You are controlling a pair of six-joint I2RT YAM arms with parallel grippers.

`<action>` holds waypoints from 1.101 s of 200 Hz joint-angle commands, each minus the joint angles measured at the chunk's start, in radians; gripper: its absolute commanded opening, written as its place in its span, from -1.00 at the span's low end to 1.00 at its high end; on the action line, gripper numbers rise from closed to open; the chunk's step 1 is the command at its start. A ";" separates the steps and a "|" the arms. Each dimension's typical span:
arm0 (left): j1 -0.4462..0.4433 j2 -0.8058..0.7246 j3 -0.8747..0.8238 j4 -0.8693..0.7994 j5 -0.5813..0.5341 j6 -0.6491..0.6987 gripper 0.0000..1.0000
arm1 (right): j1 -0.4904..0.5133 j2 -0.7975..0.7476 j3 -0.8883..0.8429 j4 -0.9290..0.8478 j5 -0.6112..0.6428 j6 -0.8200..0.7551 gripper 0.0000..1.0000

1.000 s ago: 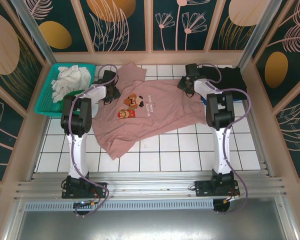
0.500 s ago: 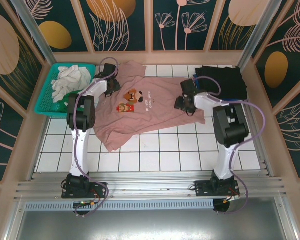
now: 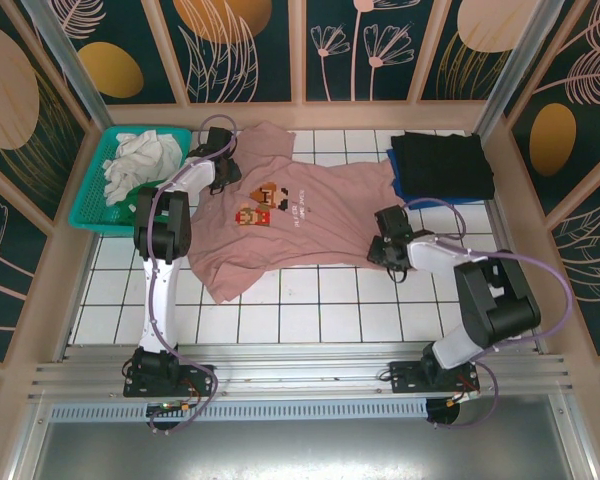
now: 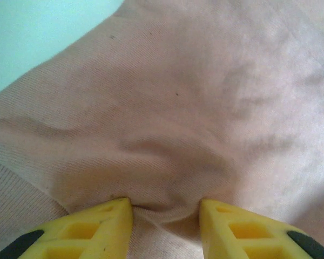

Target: Fold and stack the t-shirts

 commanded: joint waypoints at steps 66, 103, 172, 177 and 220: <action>0.021 0.081 -0.013 -0.069 0.047 -0.005 -0.24 | 0.138 -0.276 -0.143 -0.325 0.038 0.247 -0.04; 0.021 0.023 -0.049 -0.059 0.070 0.004 -0.21 | 0.122 -0.223 0.058 -0.272 0.076 0.140 -0.02; 0.003 -0.364 -0.436 0.075 0.102 0.029 0.10 | -0.082 0.385 0.526 -0.032 0.070 -0.033 -0.06; -0.004 -0.404 -0.483 0.089 0.102 0.028 0.10 | -0.090 0.435 0.565 -0.034 0.069 -0.038 -0.07; -0.086 -0.774 -0.977 0.204 0.044 -0.106 0.15 | -0.159 0.759 0.884 -0.090 0.013 -0.037 -0.17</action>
